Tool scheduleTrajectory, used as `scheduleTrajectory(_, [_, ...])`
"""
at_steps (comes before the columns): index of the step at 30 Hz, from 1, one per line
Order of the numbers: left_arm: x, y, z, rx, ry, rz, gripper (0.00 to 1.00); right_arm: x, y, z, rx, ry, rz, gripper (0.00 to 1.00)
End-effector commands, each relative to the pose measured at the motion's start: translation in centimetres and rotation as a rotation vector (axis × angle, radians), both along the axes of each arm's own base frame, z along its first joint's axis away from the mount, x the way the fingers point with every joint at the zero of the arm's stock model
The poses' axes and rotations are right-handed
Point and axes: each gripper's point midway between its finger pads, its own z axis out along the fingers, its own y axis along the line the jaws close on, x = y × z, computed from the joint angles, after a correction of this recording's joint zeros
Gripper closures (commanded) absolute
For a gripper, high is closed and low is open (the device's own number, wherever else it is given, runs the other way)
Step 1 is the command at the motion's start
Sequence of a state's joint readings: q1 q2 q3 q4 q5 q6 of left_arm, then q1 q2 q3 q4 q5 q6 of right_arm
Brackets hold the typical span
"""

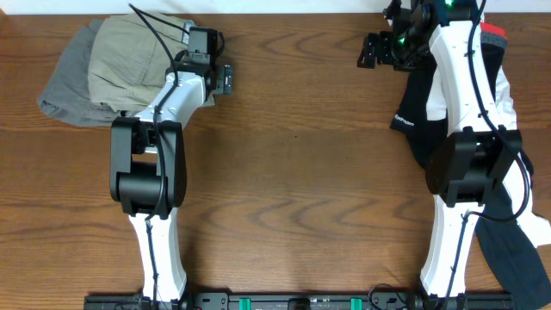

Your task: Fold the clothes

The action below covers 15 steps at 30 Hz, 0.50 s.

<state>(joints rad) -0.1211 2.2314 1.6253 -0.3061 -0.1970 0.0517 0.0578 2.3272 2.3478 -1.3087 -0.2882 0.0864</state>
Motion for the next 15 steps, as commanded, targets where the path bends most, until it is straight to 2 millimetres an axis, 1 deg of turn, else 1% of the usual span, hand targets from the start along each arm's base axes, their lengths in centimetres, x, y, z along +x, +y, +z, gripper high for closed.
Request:
scheduleTrajectory(1, [-0.8, 1.0, -1.4, 0.025, 0.035, 0.023, 0.05, -0.1, 0.6, 1.3, 0.009, -0.025, 0.009, 0.10])
scheduleTrajectory(2, [-0.9, 1.0, -1.7, 0.025, 0.041, 0.023, 0.09, -0.1, 0.6, 1.3, 0.009, -0.024, 0.009, 0.10])
scheduleTrajectory(3, [-1.0, 1.0, -1.8, 0.026, 0.044, 0.022, 0.11, -0.1, 0.6, 1.3, 0.009, -0.024, 0.009, 0.10])
scheduleTrajectory(6, [-1.3, 1.0, -3.0, 0.029, 0.068, 0.022, 0.13, -0.1, 0.6, 1.3, 0.009, -0.024, 0.009, 0.10])
scheduleTrajectory(9, [-1.7, 1.1, -4.6, 0.033, 0.100, 0.022, 0.15, -0.1, 0.6, 1.2, 0.009, -0.024, 0.009, 0.11])
scheduleTrajectory(12, [-2.1, 1.1, -6.2, 0.036, 0.131, 0.020, 0.21, -0.1, 0.6, 1.2, 0.009, -0.024, 0.009, 0.10])
scheduleTrajectory(13, [-2.2, 1.0, -6.3, 0.037, 0.133, 0.019, 0.23, -0.1, 0.6, 1.2, 0.009, -0.024, 0.009, 0.10])
scheduleTrajectory(14, [-2.2, 1.0, -6.5, 0.037, 0.138, 0.019, 0.29, -0.1, 0.6, 1.2, 0.009, -0.024, 0.009, 0.10])
scheduleTrajectory(15, [-2.2, 1.0, -6.5, 0.037, 0.137, 0.019, 0.38, -0.1, 0.6, 1.3, 0.009, -0.025, 0.009, 0.10])
